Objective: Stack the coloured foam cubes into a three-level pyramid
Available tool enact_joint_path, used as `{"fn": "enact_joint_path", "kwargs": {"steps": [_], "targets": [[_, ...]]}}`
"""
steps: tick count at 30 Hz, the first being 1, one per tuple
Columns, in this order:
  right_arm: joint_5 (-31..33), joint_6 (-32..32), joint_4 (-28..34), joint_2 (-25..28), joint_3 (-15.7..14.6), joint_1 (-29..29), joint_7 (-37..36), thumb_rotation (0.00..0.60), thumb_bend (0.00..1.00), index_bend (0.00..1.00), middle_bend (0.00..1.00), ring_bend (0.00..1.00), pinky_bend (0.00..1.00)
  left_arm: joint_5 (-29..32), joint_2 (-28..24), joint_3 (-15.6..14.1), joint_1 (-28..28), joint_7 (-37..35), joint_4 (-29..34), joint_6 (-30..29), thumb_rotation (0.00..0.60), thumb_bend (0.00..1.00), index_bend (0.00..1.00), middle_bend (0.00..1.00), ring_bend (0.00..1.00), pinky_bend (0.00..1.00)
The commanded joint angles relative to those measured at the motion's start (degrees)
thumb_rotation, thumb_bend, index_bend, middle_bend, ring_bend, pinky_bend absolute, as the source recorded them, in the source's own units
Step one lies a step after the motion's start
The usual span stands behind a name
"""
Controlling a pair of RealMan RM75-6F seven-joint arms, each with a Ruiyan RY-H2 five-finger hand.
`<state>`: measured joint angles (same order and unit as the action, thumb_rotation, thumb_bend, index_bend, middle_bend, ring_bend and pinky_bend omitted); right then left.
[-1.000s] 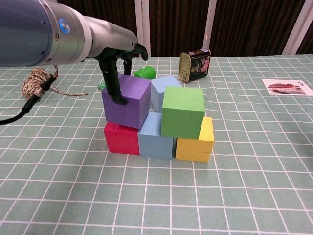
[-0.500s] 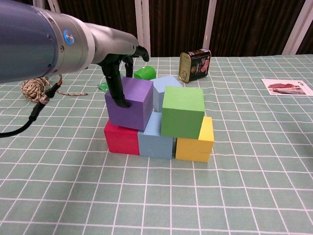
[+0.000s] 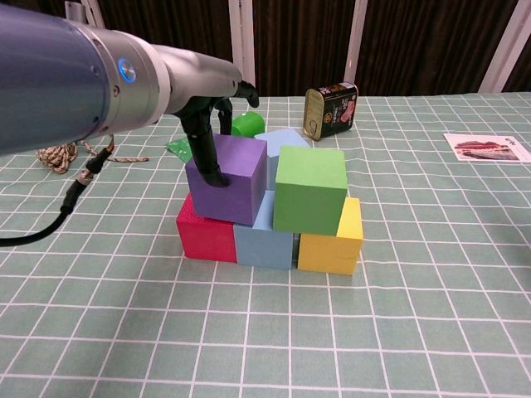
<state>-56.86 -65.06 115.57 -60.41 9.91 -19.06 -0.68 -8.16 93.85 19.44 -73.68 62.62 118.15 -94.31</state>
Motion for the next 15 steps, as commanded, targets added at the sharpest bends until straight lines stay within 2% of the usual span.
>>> {"fn": "enact_joint_path", "kwargs": {"steps": [1, 15], "targets": [[-0.02, 0.03, 0.03, 0.01, -0.02, 0.0, -0.02, 0.6, 0.35, 0.0, 0.0, 0.0, 0.0, -0.32, 0.45, 0.14, 0.15, 0.22, -0.15, -0.22, 0.6, 0.35, 0.01, 0.39, 0.0, 0.01], [-0.08, 0.16, -0.03, -0.04, -0.12, -0.02, -0.06, 0.6, 0.35, 0.0, 0.0, 0.0, 0.0, -1.51, 2.39, 0.89, 1.04, 1.11, -0.85, -0.76, 0.6, 0.35, 0.01, 0.39, 0.0, 0.01]]}}
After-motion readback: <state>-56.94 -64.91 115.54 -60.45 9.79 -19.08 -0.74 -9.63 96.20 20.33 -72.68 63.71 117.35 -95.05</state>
